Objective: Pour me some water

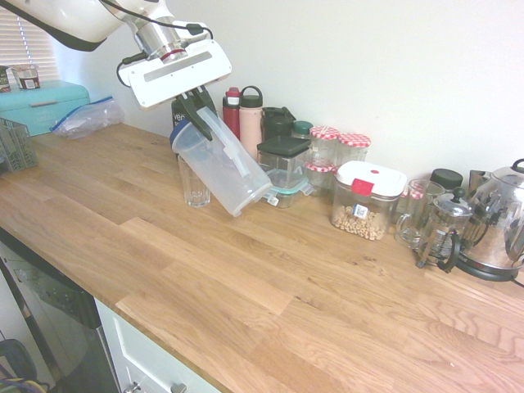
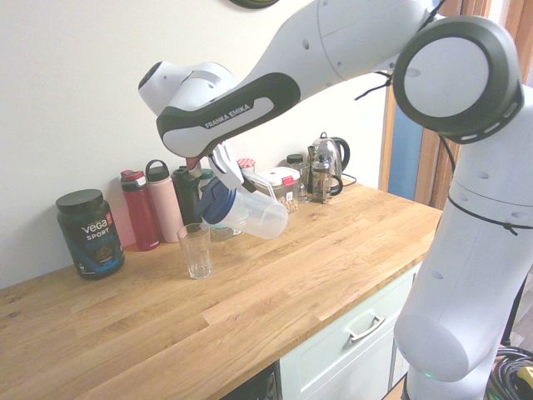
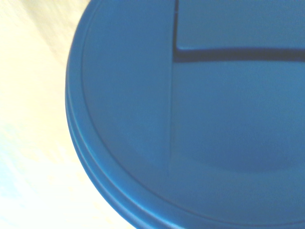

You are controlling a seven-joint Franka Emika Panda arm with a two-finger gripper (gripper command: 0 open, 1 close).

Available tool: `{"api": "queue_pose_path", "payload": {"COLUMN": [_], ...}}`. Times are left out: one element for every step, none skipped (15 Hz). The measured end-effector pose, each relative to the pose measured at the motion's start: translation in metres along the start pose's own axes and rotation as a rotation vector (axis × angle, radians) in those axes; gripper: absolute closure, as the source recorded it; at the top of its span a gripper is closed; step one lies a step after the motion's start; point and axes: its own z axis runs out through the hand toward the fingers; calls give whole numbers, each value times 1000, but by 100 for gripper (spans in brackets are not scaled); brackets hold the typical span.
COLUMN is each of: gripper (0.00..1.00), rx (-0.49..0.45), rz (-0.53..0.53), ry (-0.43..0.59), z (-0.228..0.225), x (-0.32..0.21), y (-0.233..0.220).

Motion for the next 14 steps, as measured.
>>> {"api": "queue_pose_path", "payload": {"gripper": [100,100,100,100,100,100,100,100,100,100,100,100,100,100], "rx": [-8,-15,-23,-32,-35,-36,-36,-36,-37,-37,-38,-38,-38,-27], "rz": [-8,-15,-21,-25,-27,-28,-29,-30,-32,-33,-35,-36,-32,-13], "ry": [-5,-11,-14,-15,-18,-22,-27,-29,-31,-31,-32,-32,-30,-14], "z": [0,1,3,4,6,8,9,10,9,9,9,9,7,2], "x": [8,16,22,28,33,35,35,35,35,35,35,35,34,32], "y": [-2,-4,-6,-7,-7,-8,-8,-9,-9,-10,-11,-12,-10,-5]}}
